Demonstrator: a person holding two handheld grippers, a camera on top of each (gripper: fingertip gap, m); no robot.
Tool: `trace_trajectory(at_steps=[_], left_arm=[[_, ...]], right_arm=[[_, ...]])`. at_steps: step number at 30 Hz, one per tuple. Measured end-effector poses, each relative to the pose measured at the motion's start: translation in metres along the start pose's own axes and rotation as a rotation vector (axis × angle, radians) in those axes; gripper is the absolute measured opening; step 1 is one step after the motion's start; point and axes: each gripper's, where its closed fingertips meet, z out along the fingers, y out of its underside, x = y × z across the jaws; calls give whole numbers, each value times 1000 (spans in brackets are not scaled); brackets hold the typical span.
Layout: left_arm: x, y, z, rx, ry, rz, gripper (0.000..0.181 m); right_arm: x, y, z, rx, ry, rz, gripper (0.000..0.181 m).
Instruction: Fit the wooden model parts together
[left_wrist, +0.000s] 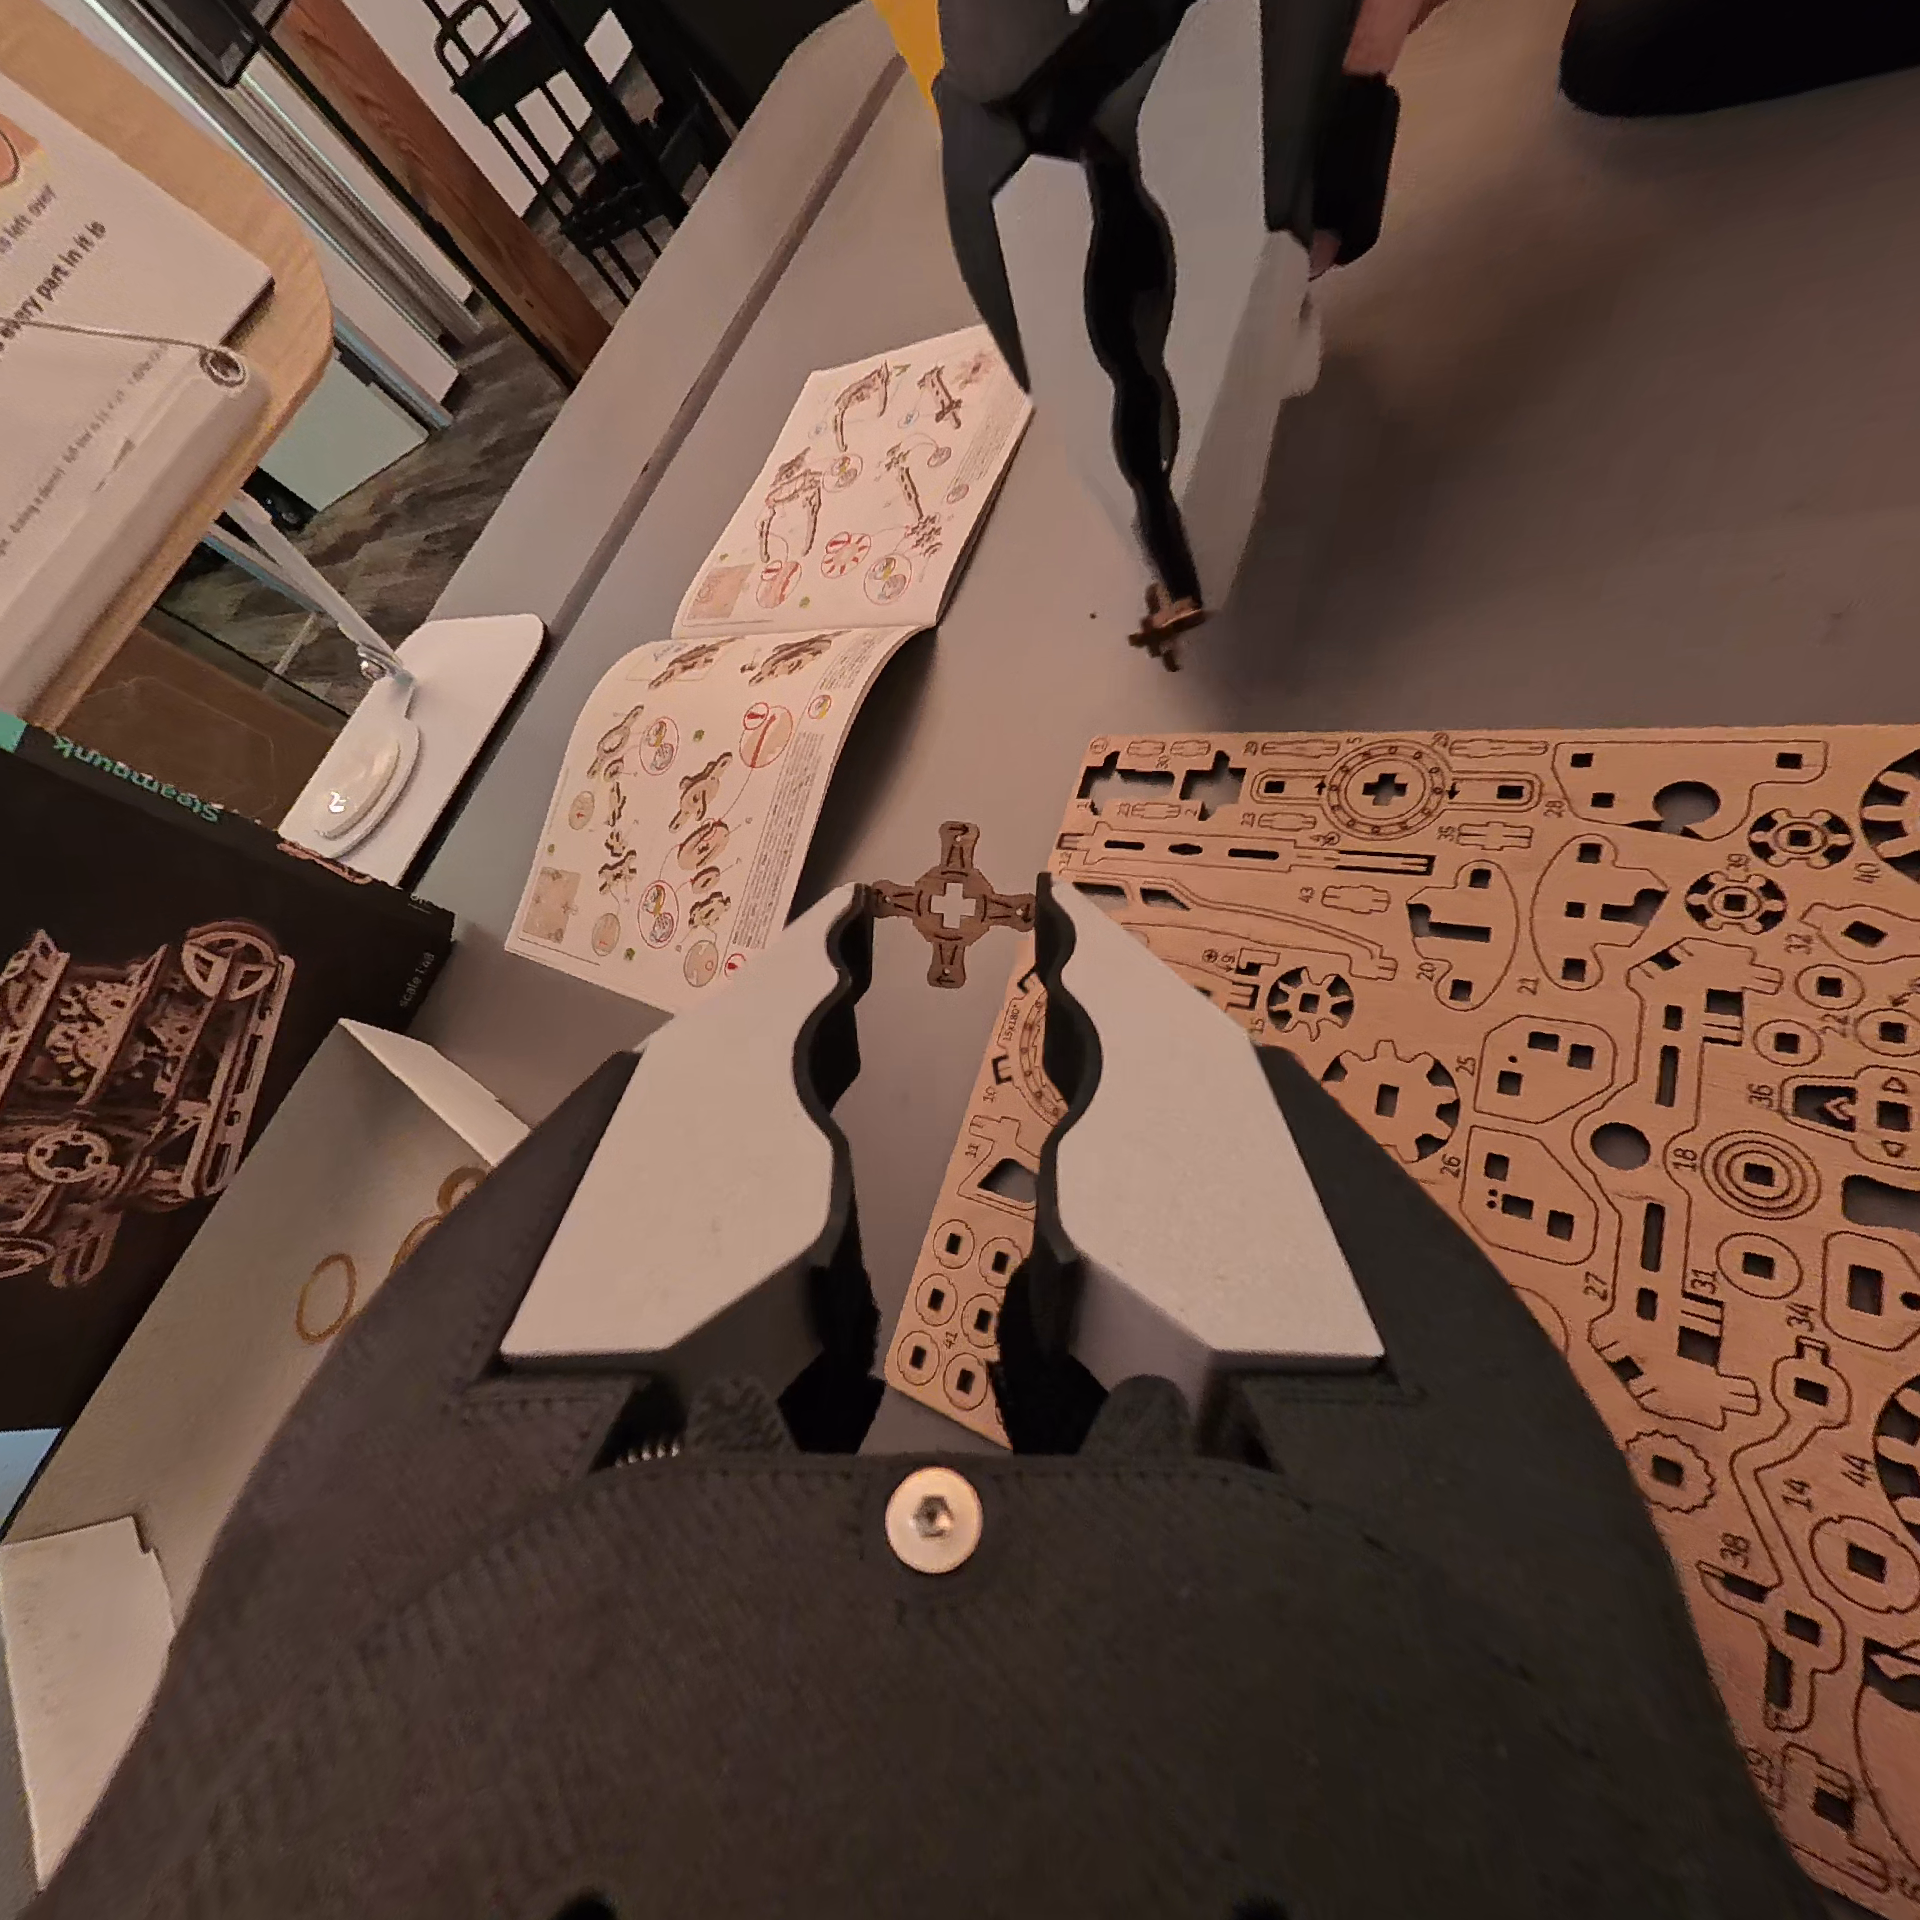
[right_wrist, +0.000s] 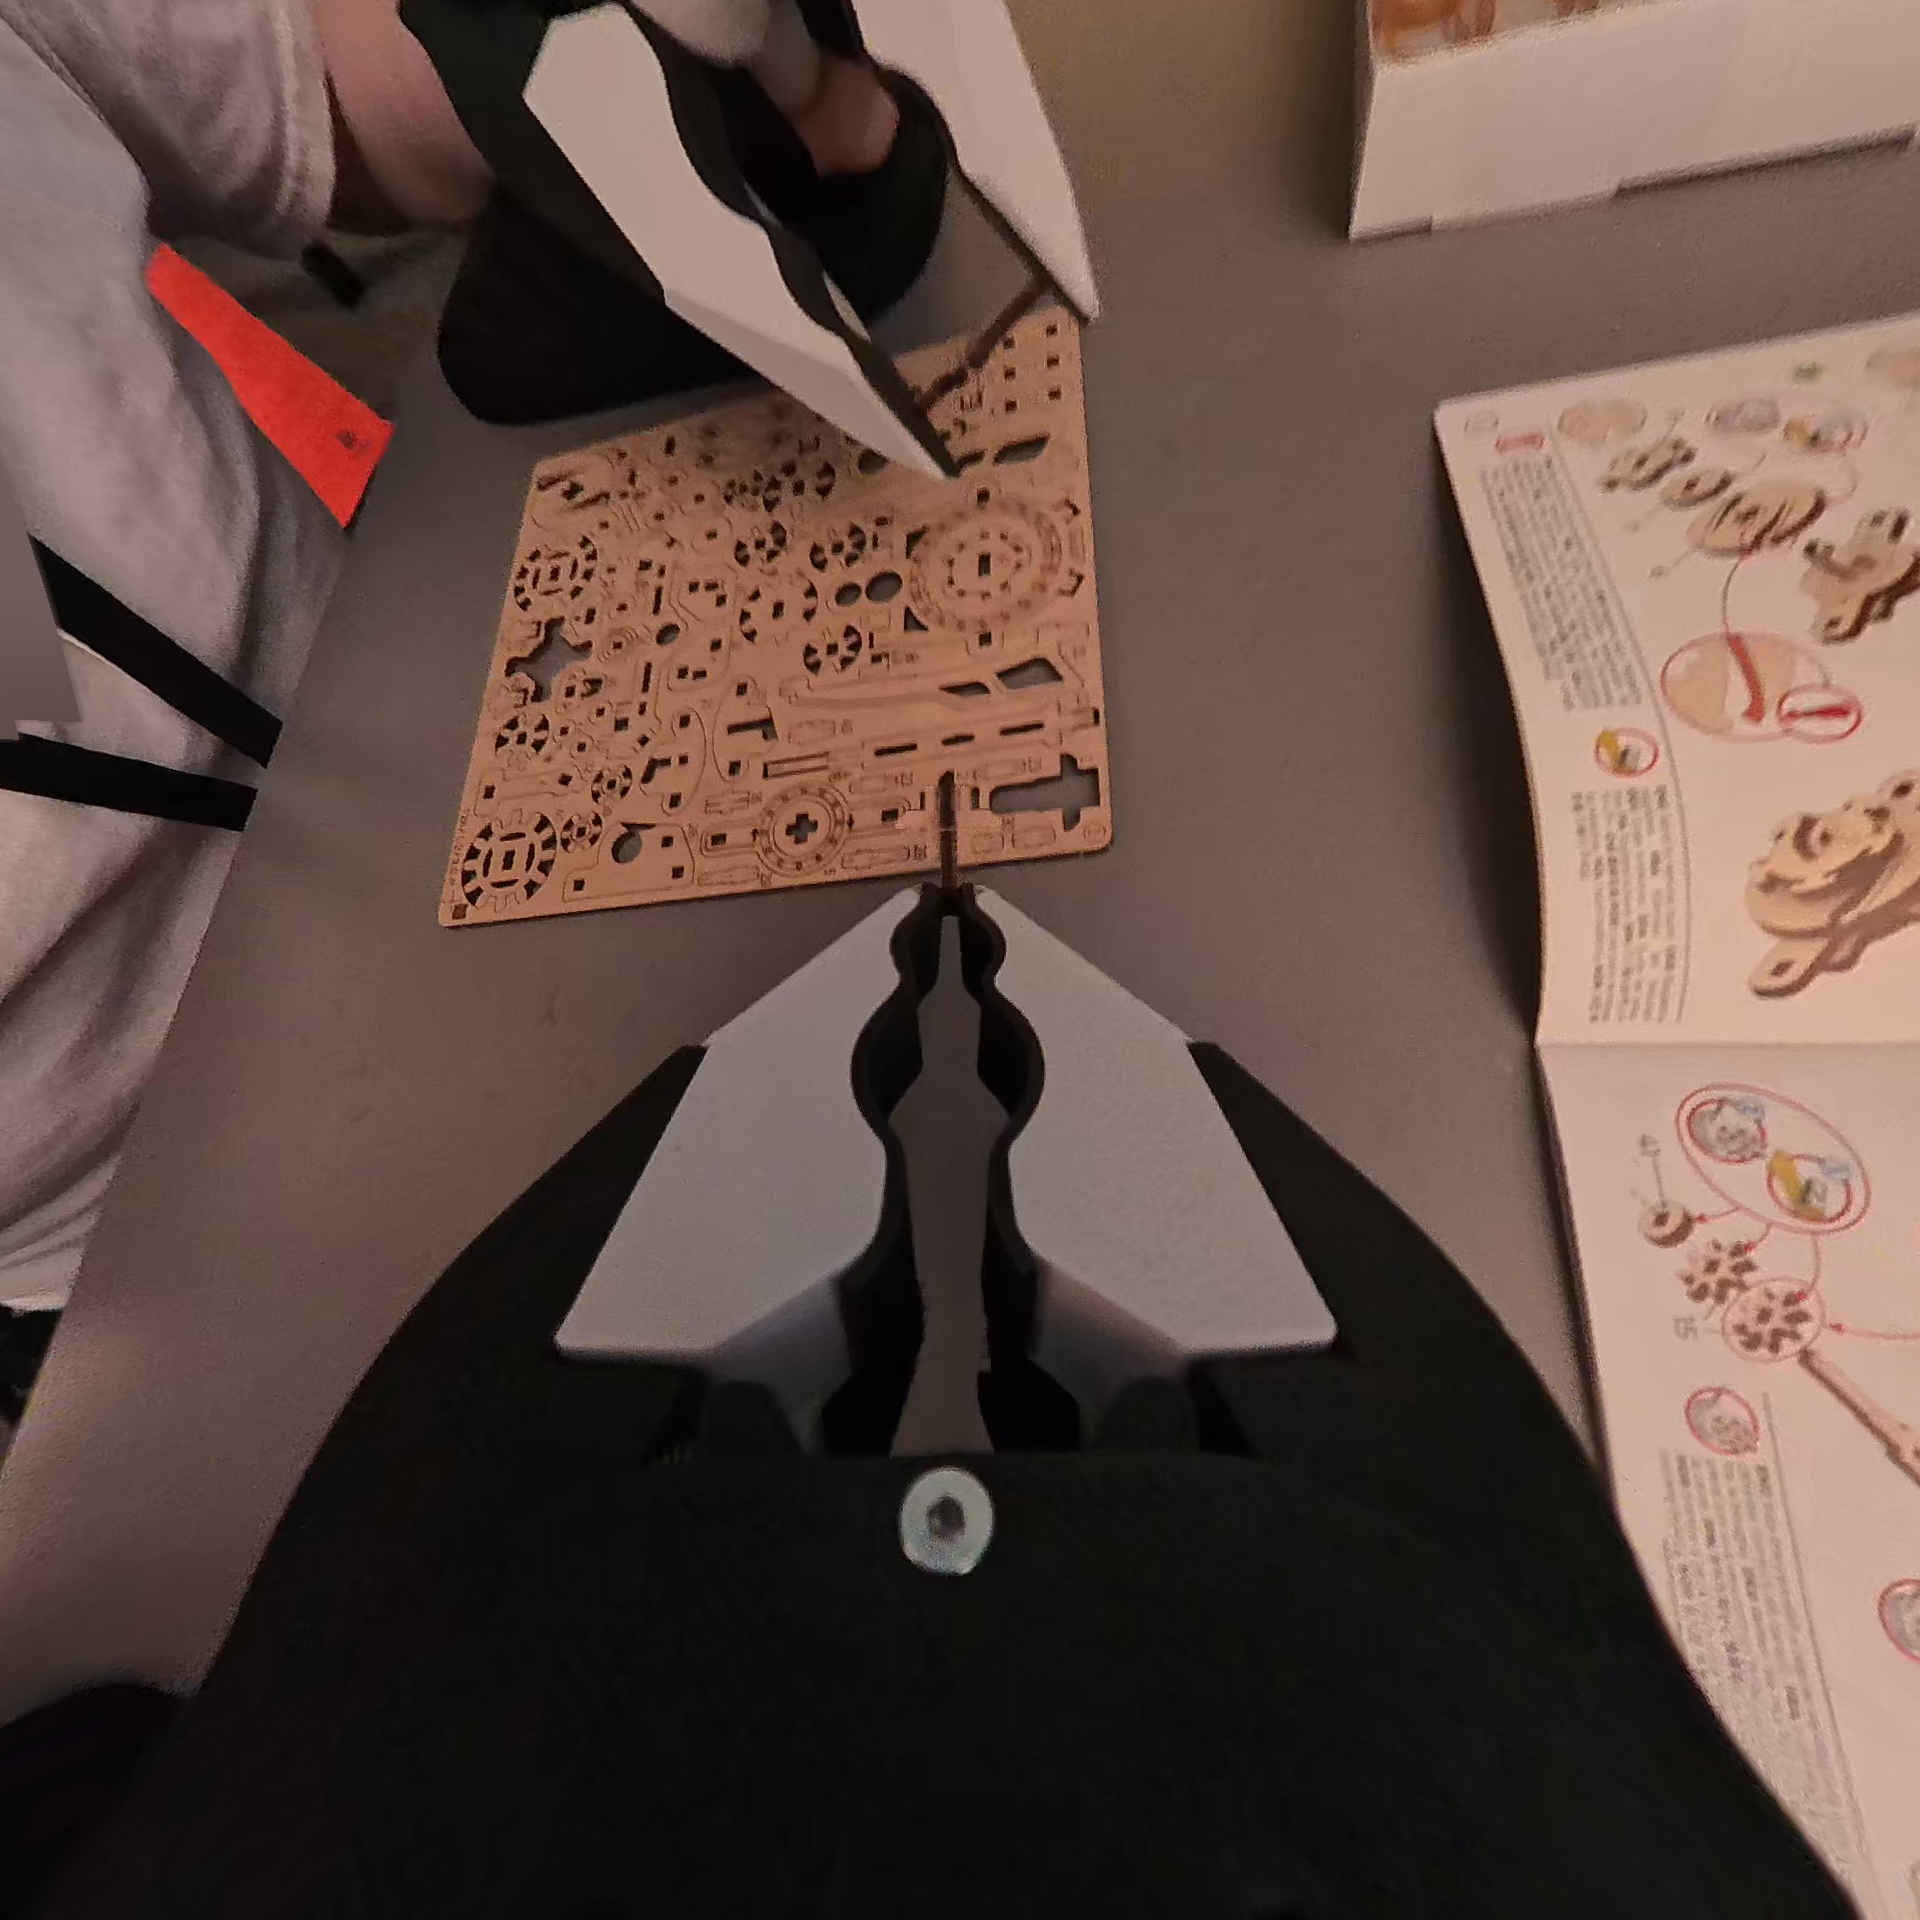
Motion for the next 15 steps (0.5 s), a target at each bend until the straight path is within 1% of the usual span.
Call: trace_trajectory(at_steps=[5, 8, 15], left_arm=[[8, -9, -2, 45, 40, -15, 29], [10, -15, -5, 75, 49, -20, 29], [13, -32, -15, 164, 79, -53, 29]], right_arm=[[-5, -21, -3, 127, 14, -126, 2], [-8, -33, -1, 174, 45, -198, 2], [-15, -54, 8, 188, 188, -400, 2]])
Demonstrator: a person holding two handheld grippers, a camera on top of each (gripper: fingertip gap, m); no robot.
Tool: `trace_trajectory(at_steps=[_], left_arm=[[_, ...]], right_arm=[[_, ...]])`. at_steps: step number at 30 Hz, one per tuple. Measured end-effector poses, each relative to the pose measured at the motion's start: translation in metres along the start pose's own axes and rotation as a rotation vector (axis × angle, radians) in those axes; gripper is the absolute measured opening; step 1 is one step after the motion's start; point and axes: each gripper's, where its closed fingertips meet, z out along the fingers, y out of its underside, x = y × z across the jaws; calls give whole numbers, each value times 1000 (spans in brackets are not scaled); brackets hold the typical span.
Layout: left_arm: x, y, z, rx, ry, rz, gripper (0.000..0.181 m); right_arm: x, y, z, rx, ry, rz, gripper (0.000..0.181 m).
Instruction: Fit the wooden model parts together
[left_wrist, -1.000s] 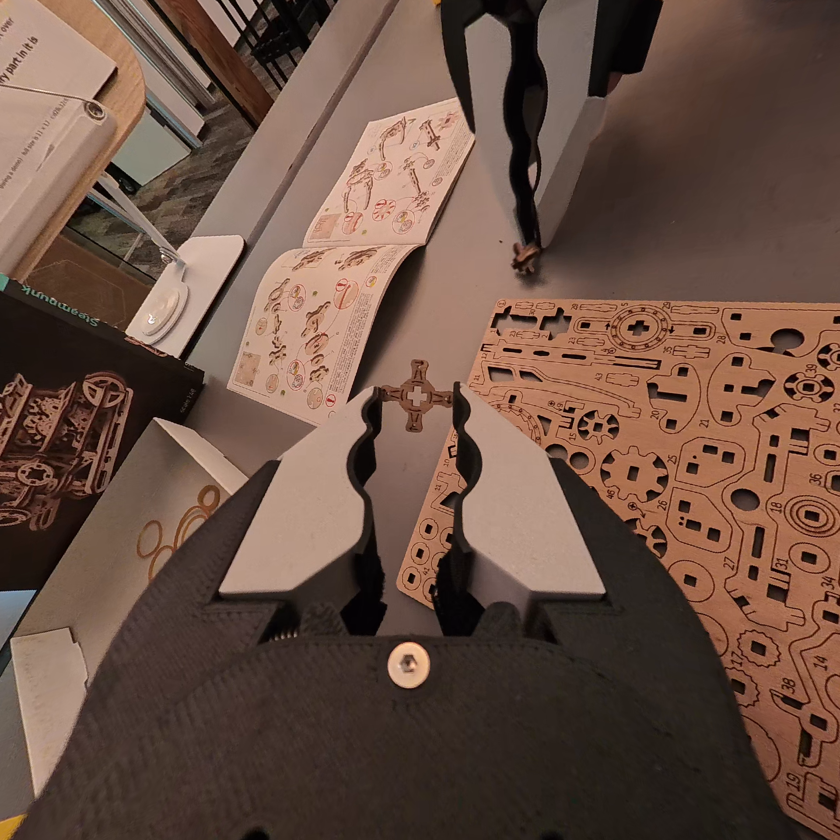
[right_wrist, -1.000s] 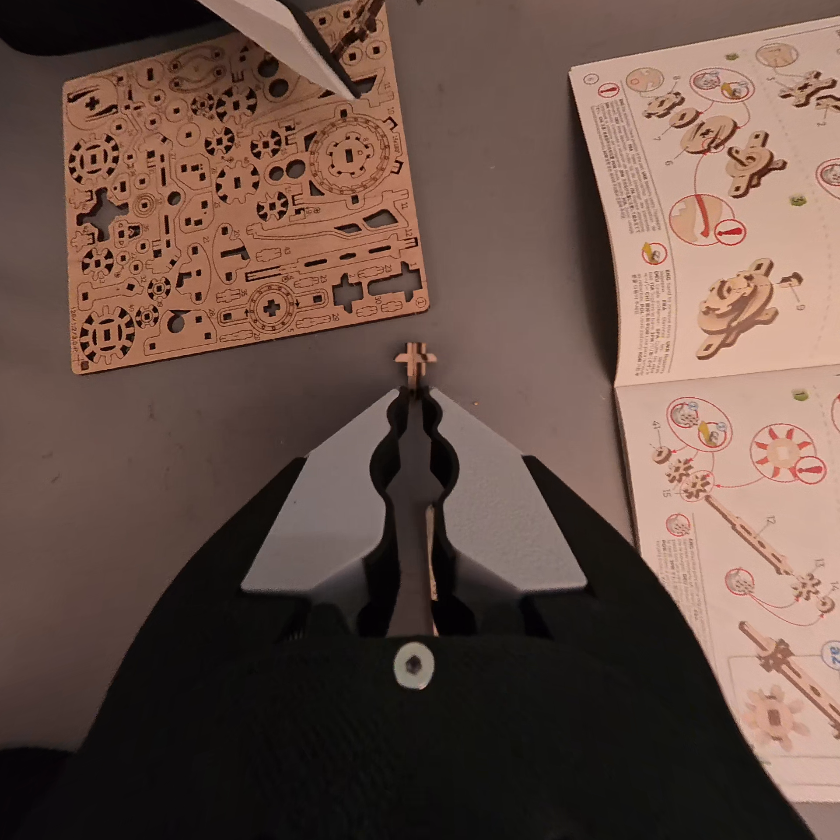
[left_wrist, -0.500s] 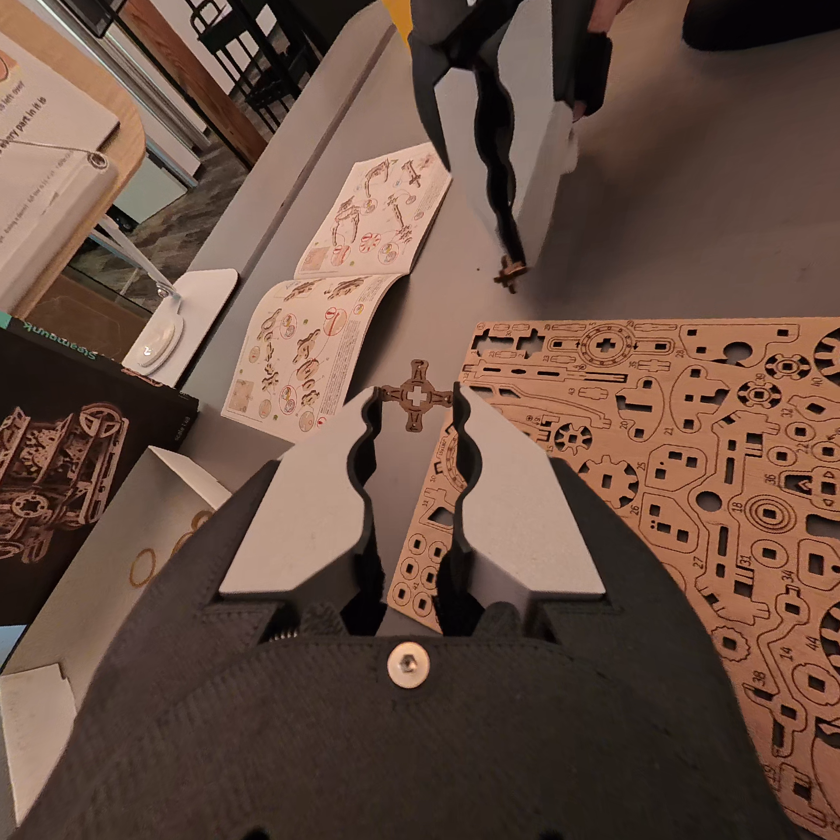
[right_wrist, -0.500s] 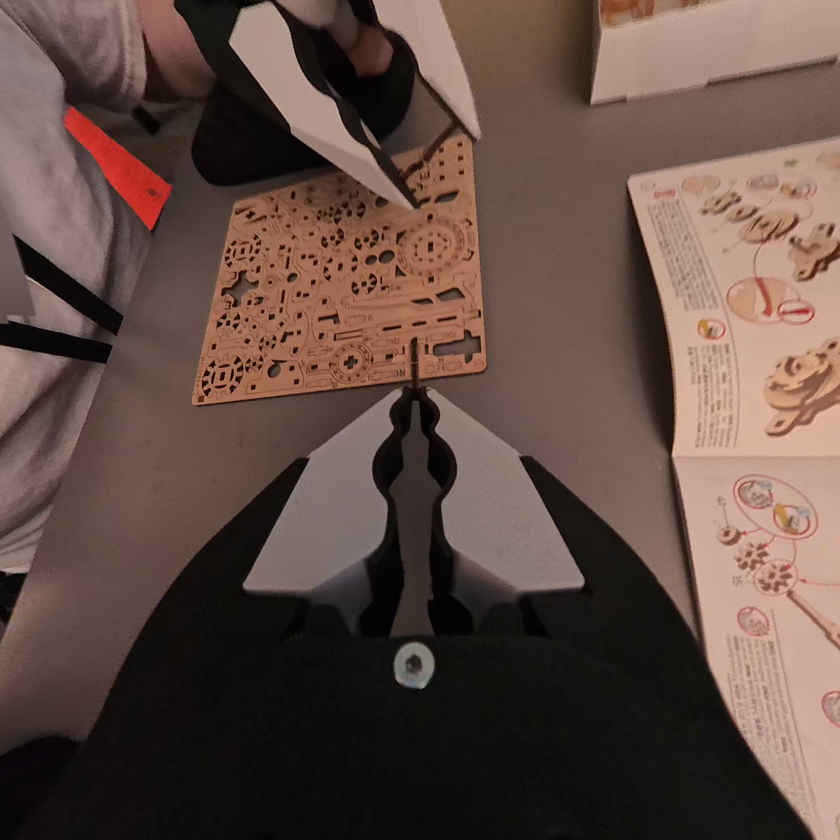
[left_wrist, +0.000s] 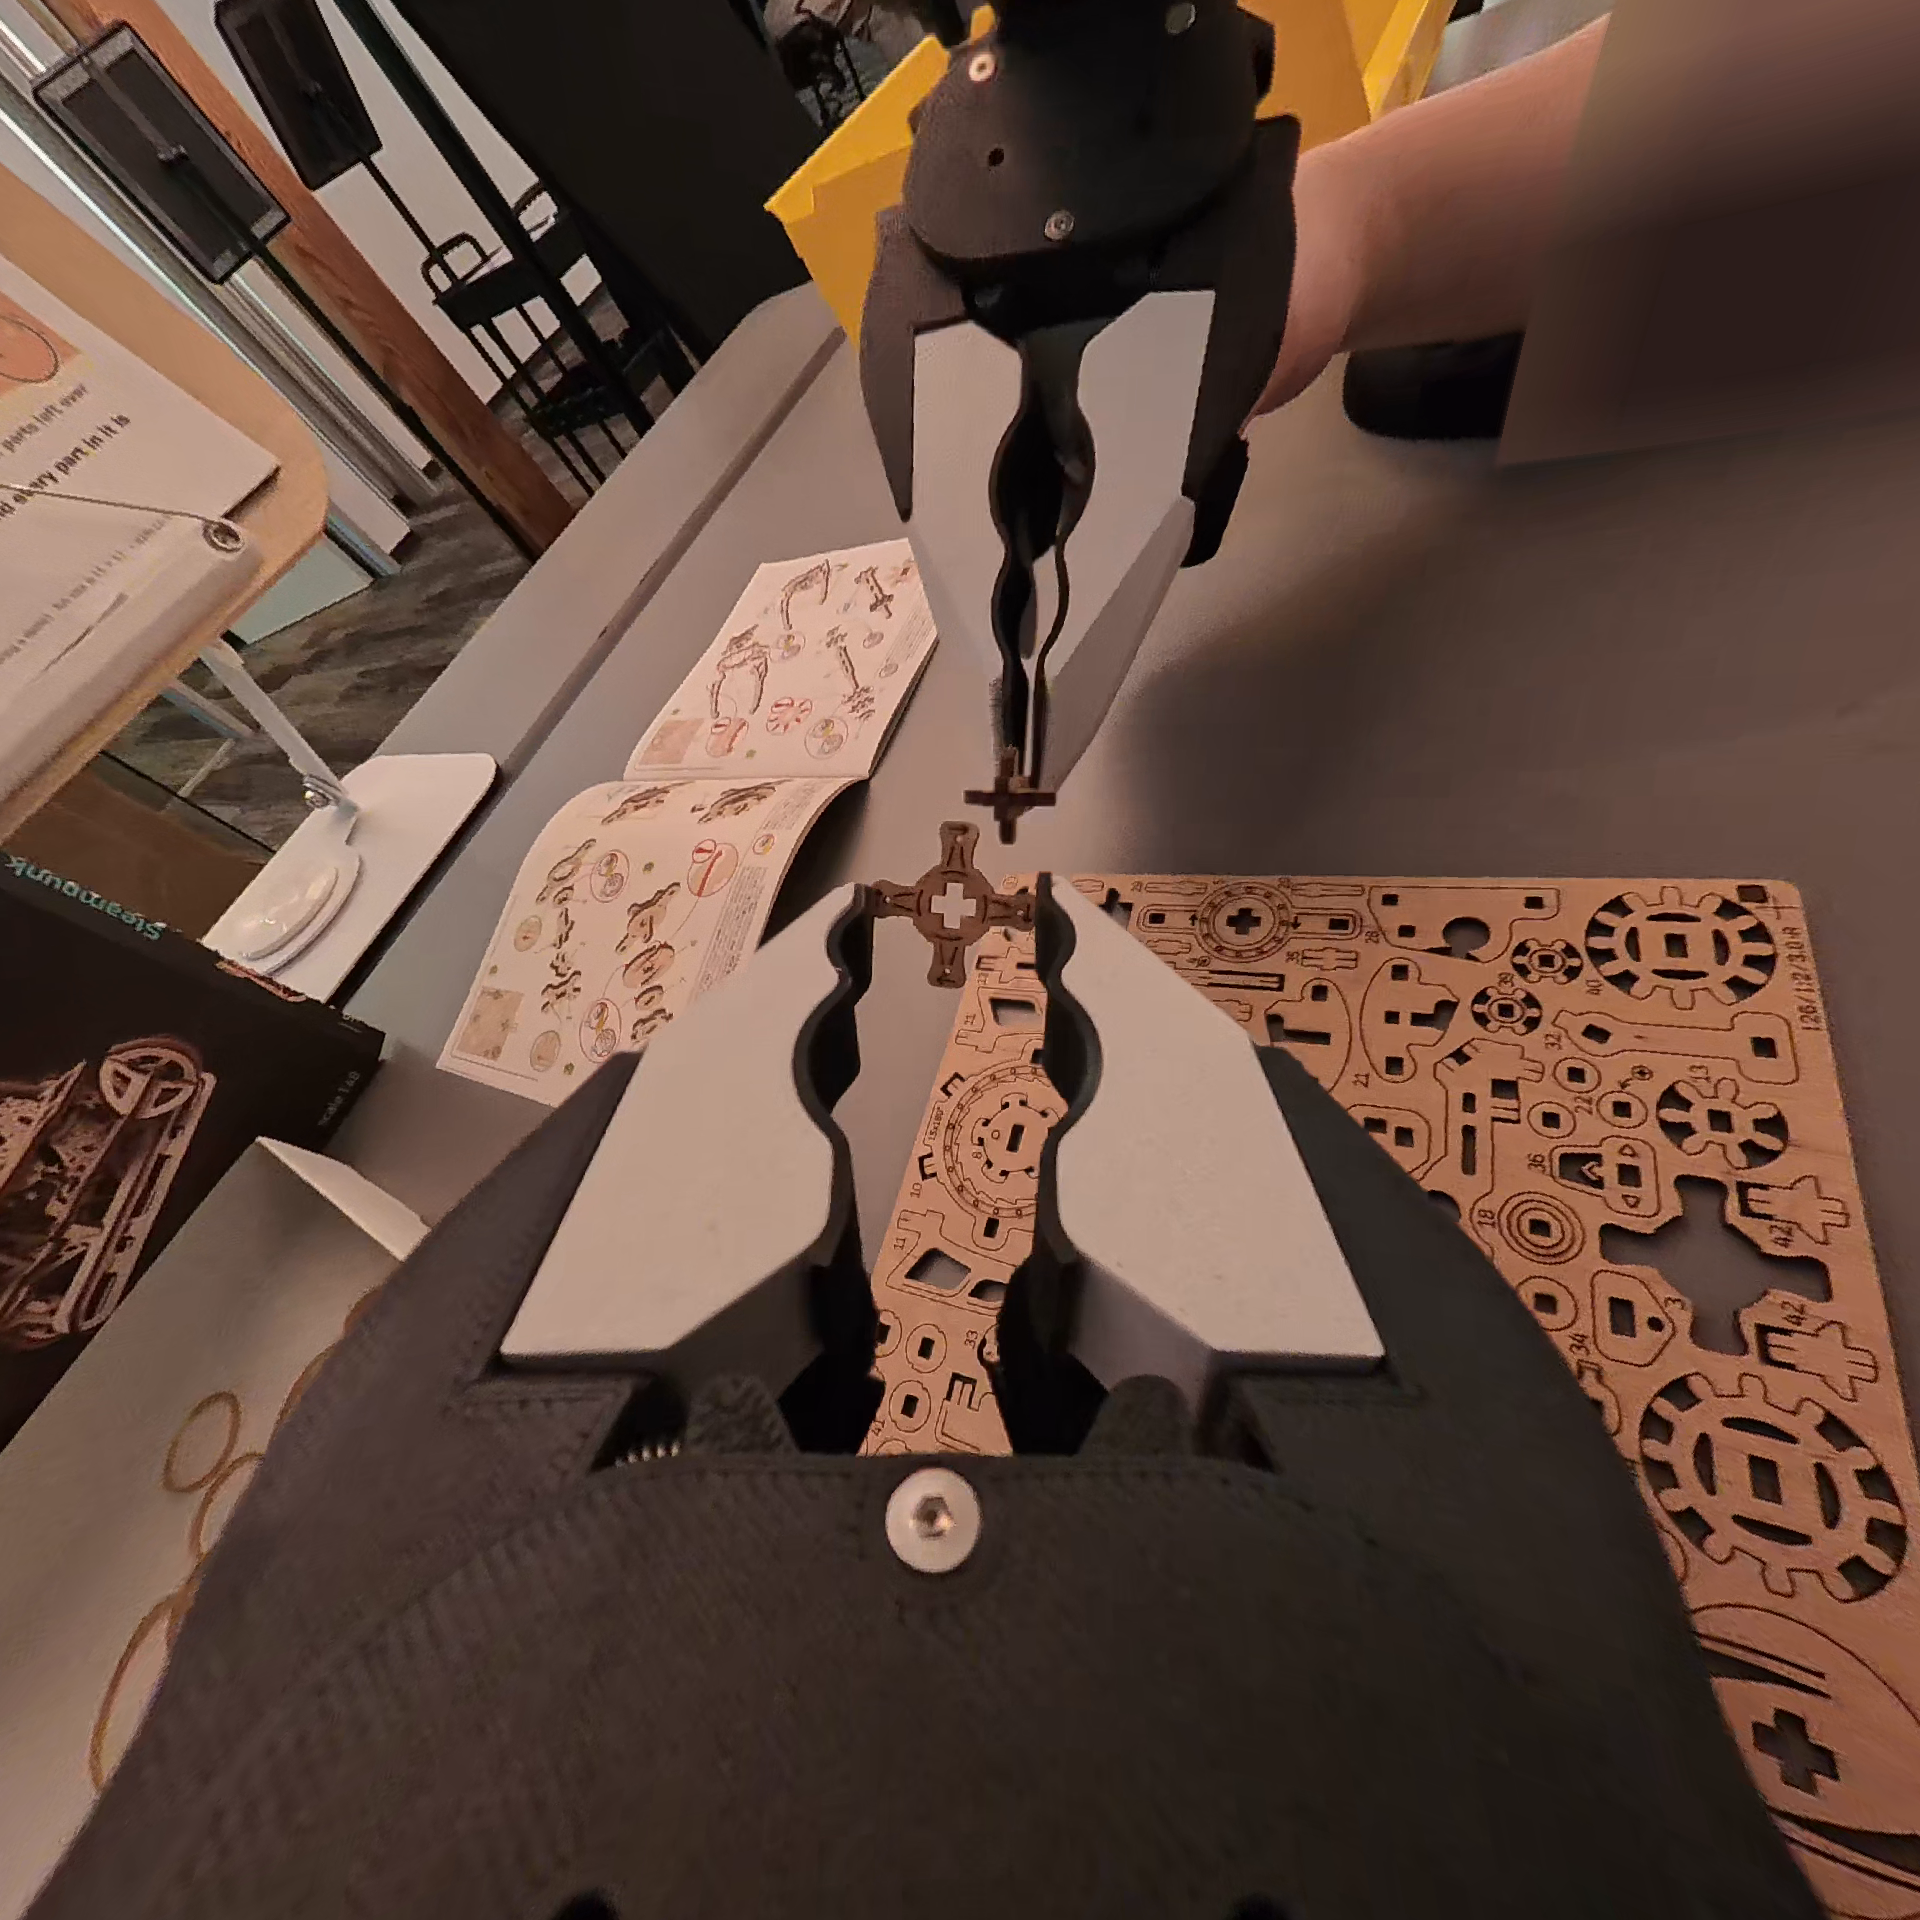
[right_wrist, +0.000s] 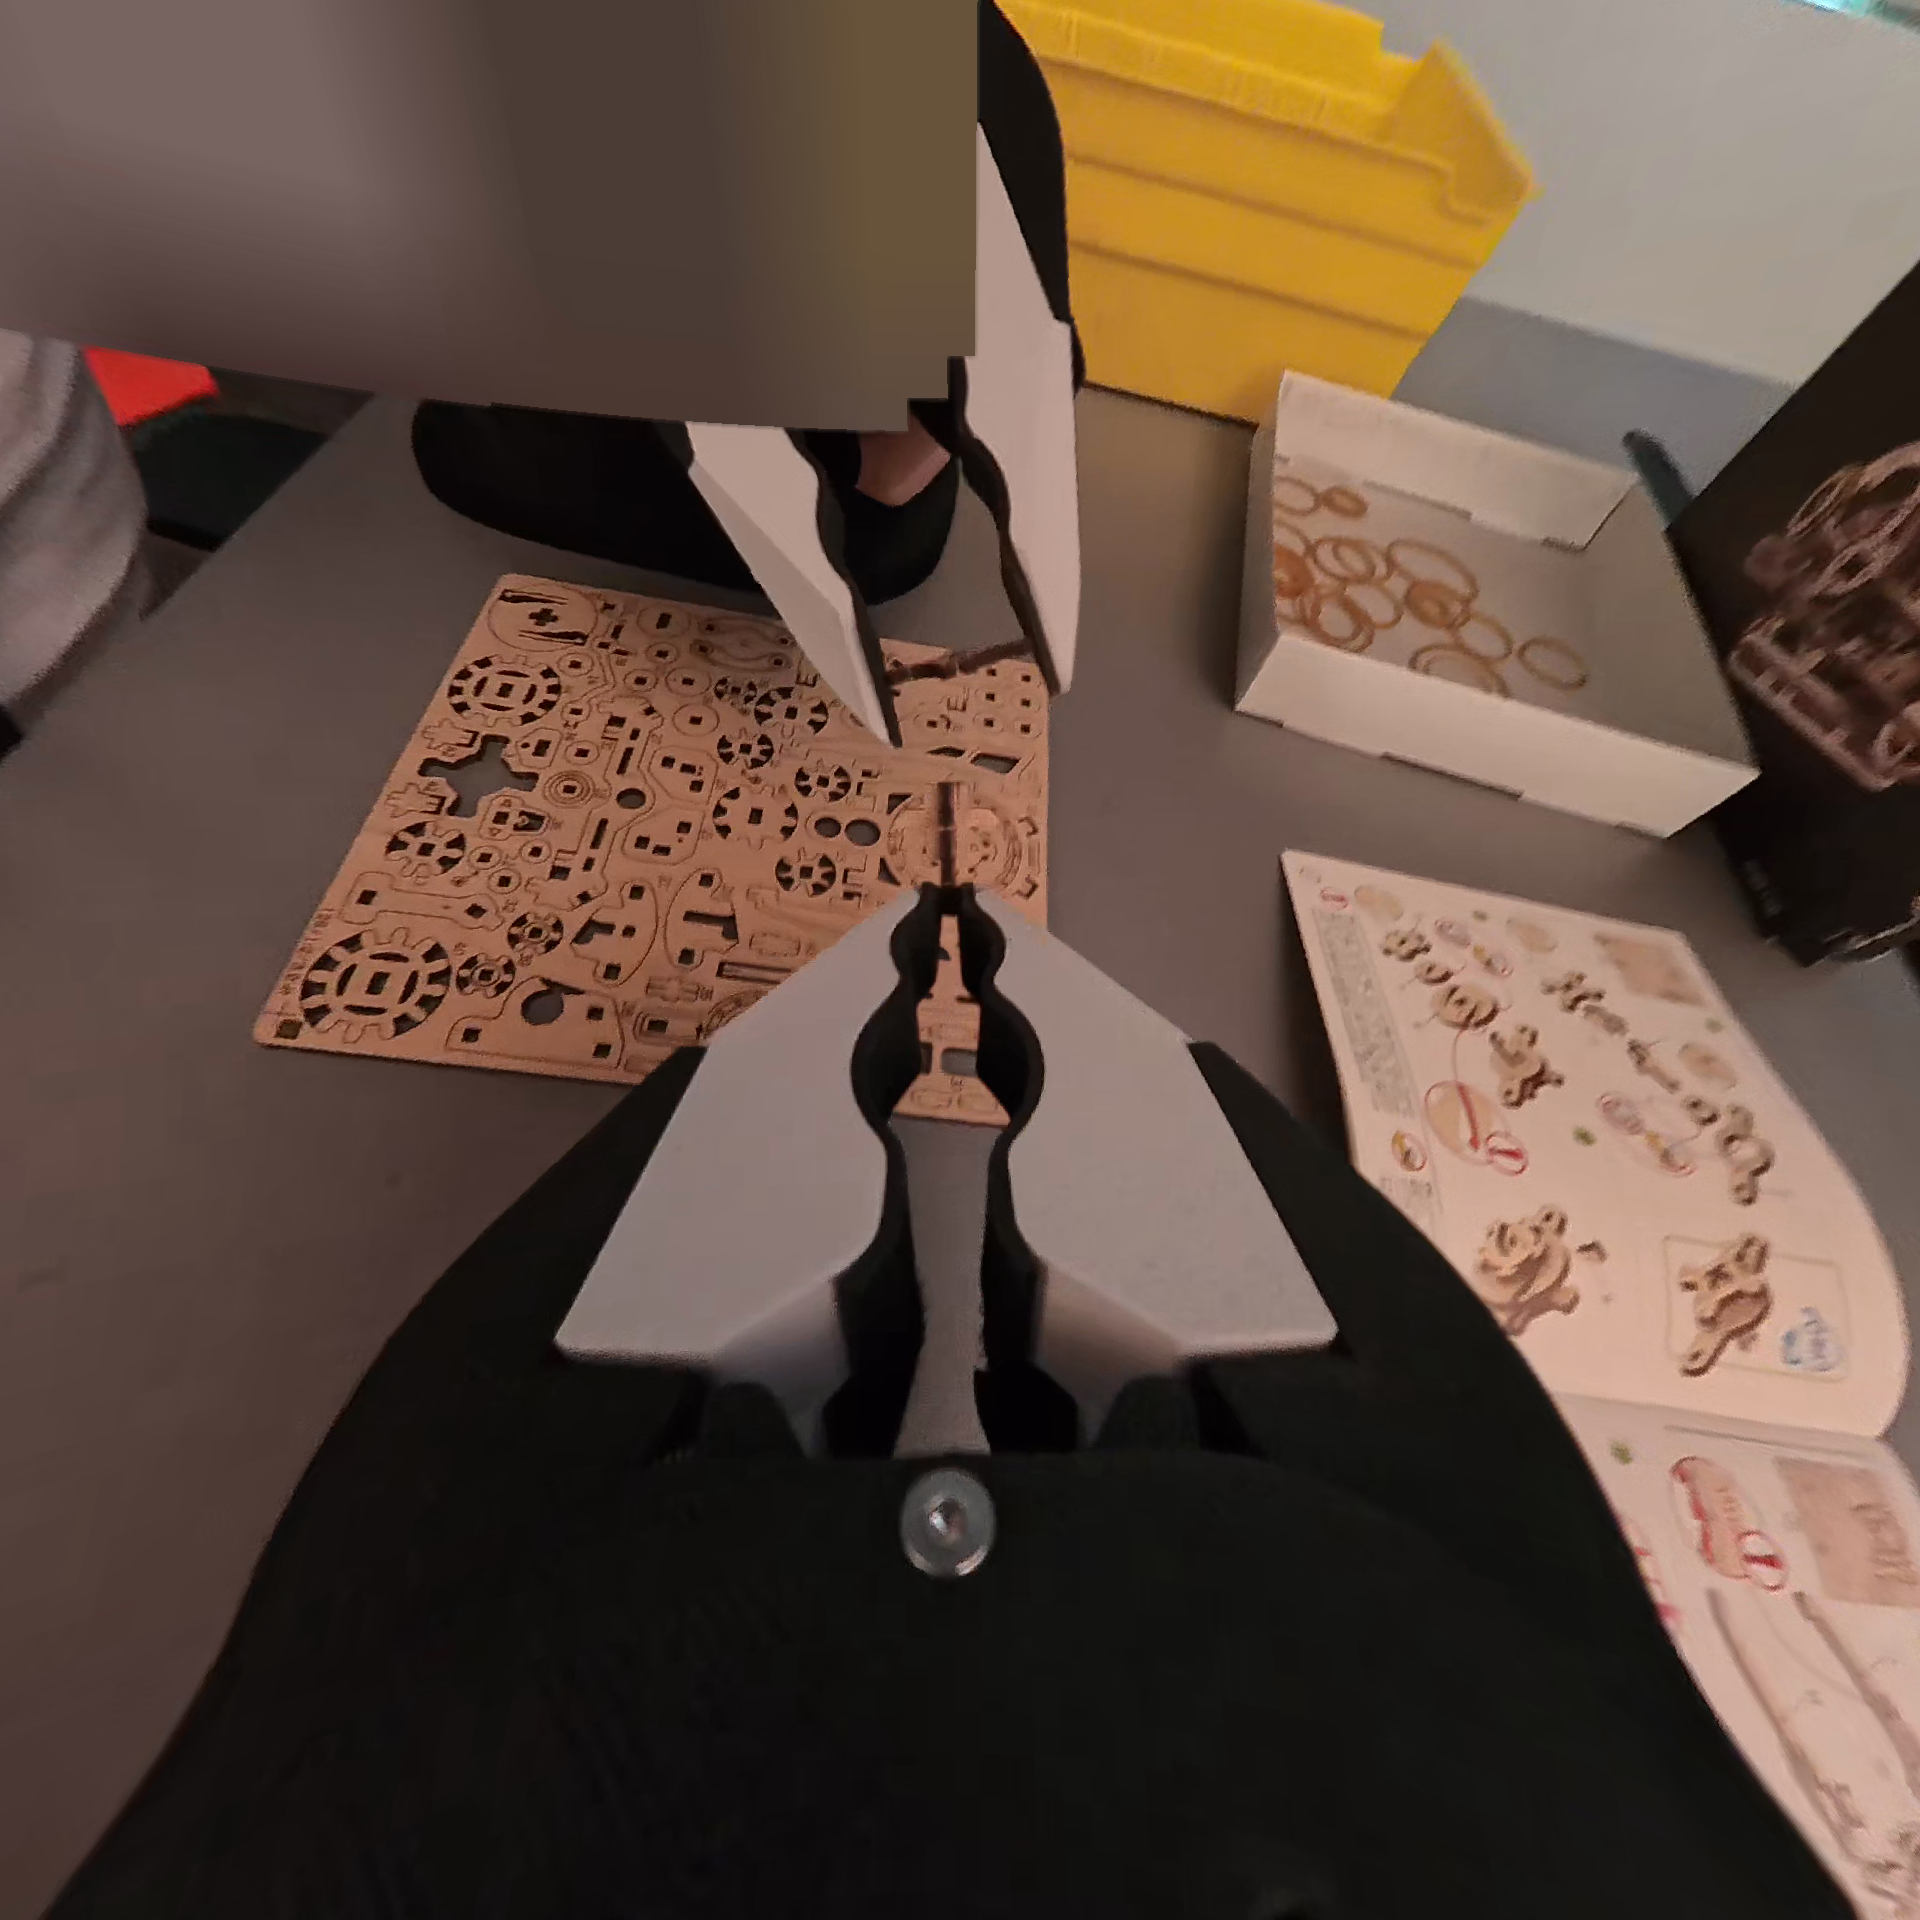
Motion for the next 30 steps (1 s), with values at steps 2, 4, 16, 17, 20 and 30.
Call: trace_trajectory(at_steps=[2, 4, 16, 17, 20, 30], left_arm=[[1, -3, -1, 15, 4, 5, 29], [3, -7, -3, 29, 8, 12, 29], [8, -16, -6, 83, 63, -63, 29], [7, -16, -7, 87, 66, -71, 29], [6, -15, -7, 85, 68, -76, 29], [7, -17, -7, 92, 64, -63, 29]], right_arm=[[2, -8, 2, 7, 49, -46, 2], [2, -12, 3, -1, 76, -82, 2], [-3, -19, 15, 21, 89, -109, 2], [-3, -19, 15, 23, 88, -111, 2], [-4, -22, 15, 40, 90, -113, 2], [-4, -26, 15, 81, 85, -103, 2]])
